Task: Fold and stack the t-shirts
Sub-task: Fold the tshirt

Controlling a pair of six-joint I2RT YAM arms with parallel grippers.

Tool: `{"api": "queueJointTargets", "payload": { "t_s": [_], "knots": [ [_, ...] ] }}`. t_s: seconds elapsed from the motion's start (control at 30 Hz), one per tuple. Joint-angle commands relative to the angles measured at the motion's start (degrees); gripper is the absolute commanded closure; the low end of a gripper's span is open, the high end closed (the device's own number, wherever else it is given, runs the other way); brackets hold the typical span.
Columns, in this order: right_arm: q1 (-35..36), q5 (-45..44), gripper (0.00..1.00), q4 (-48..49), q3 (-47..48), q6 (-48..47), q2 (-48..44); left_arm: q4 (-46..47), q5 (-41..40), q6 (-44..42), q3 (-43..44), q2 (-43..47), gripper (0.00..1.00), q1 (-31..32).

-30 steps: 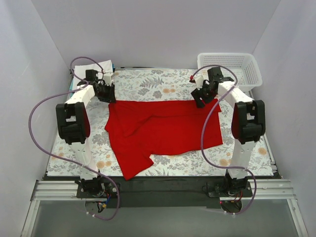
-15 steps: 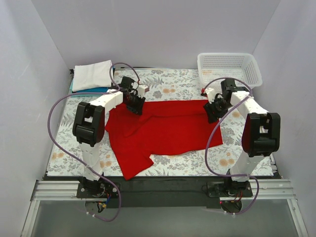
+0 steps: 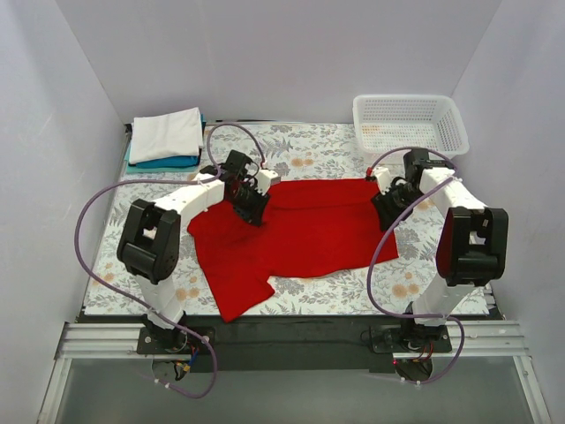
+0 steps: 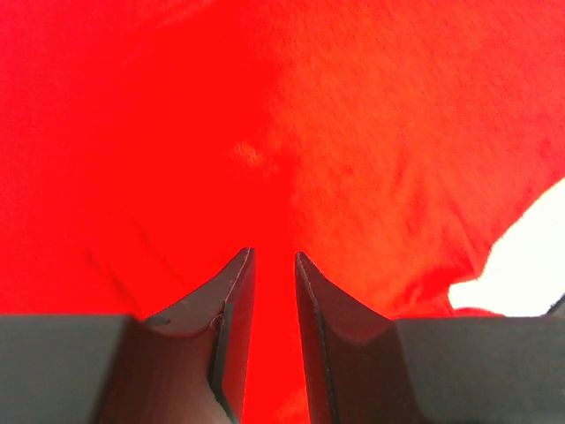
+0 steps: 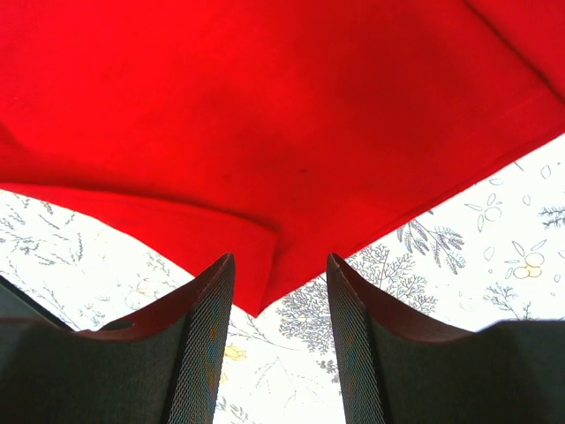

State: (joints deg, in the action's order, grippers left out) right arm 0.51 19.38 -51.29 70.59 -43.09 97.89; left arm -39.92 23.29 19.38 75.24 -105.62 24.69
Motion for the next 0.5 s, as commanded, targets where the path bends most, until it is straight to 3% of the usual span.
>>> {"api": "queueJointTargets", "payload": {
  "t_s": [0.0, 0.47],
  "knots": [
    [1.0, 2.6, 0.48, -2.1, 1.3, -0.4, -1.6, 0.3, 0.4, 1.2, -2.2, 6.1, 0.76, -1.5],
    [1.4, -0.4, 0.45, -1.9, -1.4, -2.6, 4.2, -0.4, 0.2, 4.4, -8.8, 12.4, 0.71, -8.6]
  ]
}}
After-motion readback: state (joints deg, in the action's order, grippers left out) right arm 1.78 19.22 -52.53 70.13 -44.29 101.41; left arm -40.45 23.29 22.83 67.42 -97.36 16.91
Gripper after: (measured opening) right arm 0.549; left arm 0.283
